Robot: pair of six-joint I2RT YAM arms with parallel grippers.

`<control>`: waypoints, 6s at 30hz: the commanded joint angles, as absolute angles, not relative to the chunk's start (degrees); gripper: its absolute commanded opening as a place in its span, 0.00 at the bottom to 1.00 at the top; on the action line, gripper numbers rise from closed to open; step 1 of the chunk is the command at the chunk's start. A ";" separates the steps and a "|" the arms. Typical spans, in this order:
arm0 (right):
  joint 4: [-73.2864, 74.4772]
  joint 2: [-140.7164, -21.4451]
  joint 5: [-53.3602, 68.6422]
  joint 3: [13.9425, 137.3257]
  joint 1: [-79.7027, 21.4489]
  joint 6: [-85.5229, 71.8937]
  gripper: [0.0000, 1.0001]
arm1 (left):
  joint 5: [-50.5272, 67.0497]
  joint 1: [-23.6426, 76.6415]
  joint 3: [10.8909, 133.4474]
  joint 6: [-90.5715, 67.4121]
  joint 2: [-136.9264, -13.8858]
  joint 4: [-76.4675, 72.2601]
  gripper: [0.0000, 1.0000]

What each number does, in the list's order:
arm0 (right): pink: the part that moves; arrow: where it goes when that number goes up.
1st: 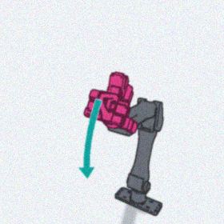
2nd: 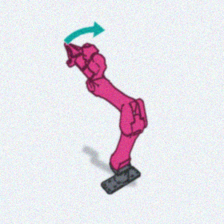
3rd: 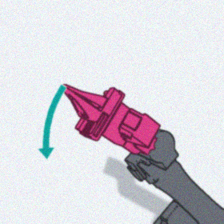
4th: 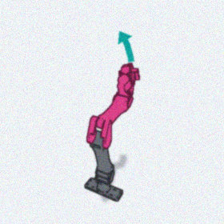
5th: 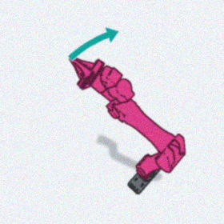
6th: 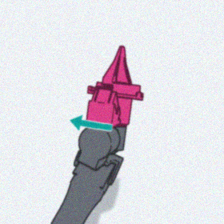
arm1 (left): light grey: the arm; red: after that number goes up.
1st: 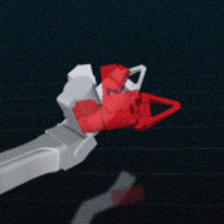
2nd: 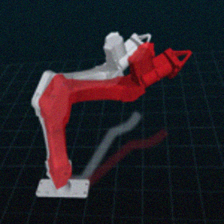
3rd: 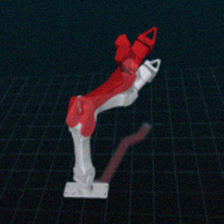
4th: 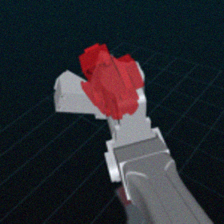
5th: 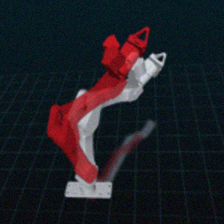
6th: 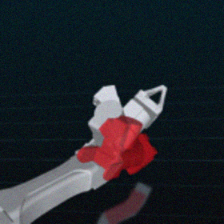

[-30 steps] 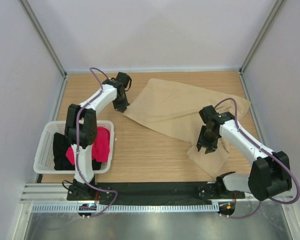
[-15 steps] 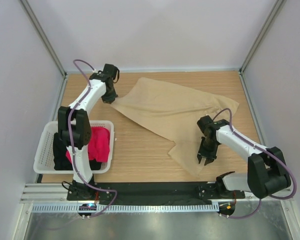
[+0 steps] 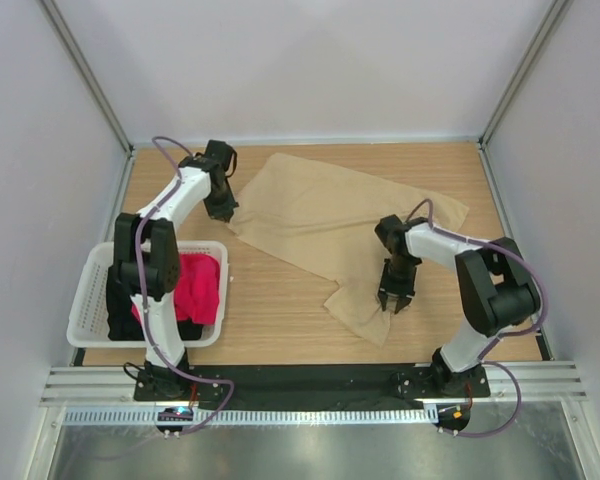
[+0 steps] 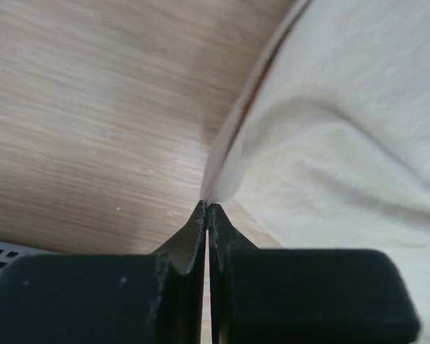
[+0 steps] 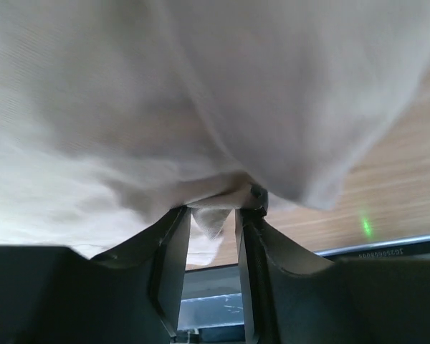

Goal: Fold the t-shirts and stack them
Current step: Flatten the tshirt out

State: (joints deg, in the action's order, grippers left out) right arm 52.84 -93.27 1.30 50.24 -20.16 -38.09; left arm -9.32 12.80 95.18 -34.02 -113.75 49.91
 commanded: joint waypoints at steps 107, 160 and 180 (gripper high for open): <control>59.93 -66.27 -16.07 52.45 -35.69 -41.67 0.01 | -7.99 12.83 92.27 -31.47 -100.47 50.71 0.00; 35.61 -66.27 -35.68 131.75 -35.07 7.11 0.01 | -18.63 12.92 132.97 -31.02 -84.54 23.20 0.01; 13.71 -97.63 -26.29 140.07 -7.57 -1.74 0.01 | -17.85 7.65 147.64 -44.90 -114.32 12.85 0.01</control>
State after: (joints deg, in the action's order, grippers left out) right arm 17.80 -95.13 -30.13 130.67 -10.72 4.73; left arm -18.31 10.46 143.06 -38.83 -110.93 19.66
